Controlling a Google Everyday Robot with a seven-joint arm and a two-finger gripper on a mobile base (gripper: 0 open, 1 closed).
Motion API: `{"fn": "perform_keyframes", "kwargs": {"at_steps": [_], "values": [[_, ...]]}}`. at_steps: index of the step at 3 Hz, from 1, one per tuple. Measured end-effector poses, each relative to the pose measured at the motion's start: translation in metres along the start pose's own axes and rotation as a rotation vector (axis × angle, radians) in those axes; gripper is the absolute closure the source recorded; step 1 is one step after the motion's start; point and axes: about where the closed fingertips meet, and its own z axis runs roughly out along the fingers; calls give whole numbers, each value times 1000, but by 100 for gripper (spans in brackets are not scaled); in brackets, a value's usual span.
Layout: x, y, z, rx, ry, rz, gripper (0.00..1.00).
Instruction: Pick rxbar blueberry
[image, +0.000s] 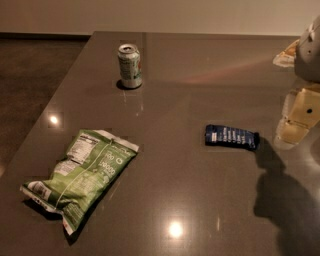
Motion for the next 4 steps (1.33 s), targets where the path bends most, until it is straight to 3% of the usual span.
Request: {"fn": "perform_keyframes", "kwargs": {"at_steps": [2,4], "values": [[-2,-6,7,-4,0,-2,0],[1,-29,52,-56,-9,11,0]]}}
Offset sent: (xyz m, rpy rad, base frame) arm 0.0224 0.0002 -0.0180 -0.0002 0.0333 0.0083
